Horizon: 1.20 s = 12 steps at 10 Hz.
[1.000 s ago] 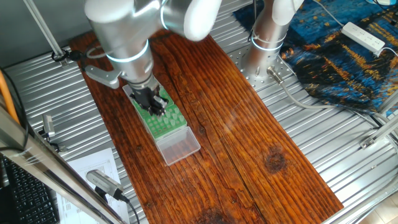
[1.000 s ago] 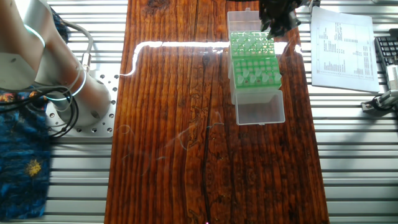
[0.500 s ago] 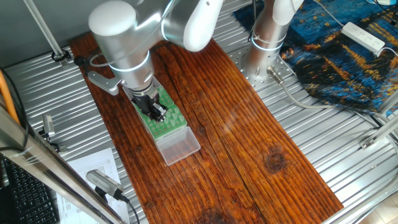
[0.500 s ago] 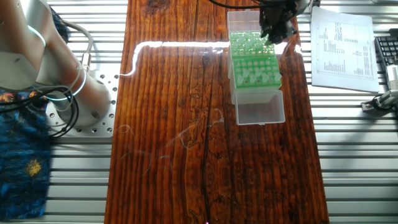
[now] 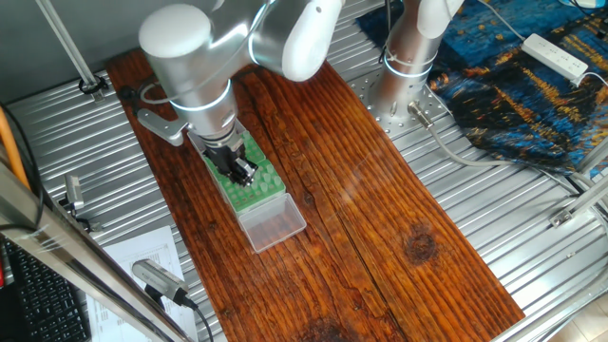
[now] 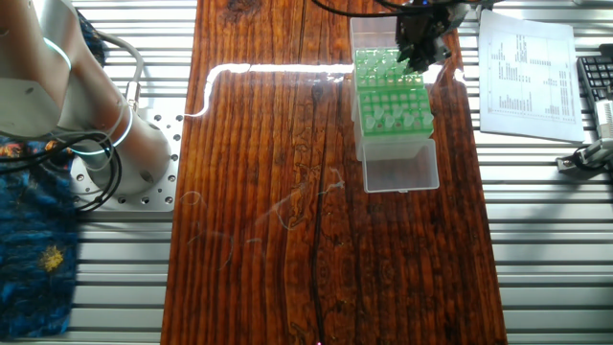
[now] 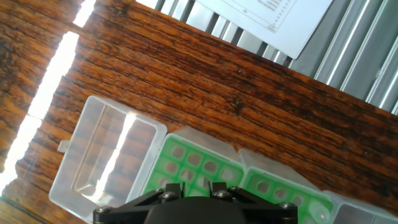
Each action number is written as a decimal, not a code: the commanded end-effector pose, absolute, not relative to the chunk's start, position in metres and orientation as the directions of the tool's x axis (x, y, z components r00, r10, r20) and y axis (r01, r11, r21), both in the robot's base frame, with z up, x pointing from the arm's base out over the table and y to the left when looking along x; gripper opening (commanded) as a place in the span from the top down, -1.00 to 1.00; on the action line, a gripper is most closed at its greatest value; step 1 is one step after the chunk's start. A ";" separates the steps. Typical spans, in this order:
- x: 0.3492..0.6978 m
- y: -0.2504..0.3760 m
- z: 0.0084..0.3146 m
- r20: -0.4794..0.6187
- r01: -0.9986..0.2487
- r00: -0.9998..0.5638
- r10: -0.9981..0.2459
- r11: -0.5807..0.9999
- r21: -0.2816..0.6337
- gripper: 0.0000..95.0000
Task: Transfer all large pipette tips from one holder to another
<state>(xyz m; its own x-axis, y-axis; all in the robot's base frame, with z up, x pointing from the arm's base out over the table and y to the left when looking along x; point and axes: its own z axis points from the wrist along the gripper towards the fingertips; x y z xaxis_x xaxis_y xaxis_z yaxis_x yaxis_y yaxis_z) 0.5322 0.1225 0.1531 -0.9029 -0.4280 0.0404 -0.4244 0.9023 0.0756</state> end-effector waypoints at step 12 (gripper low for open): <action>0.531 0.125 0.163 0.046 -0.440 -0.895 -0.443 0.896 0.065 0.60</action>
<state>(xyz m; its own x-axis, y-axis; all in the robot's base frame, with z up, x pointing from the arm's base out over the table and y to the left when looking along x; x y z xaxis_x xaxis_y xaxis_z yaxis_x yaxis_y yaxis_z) 0.5323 0.1266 0.1661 -0.8938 -0.4465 0.0424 -0.4435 0.8939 0.0653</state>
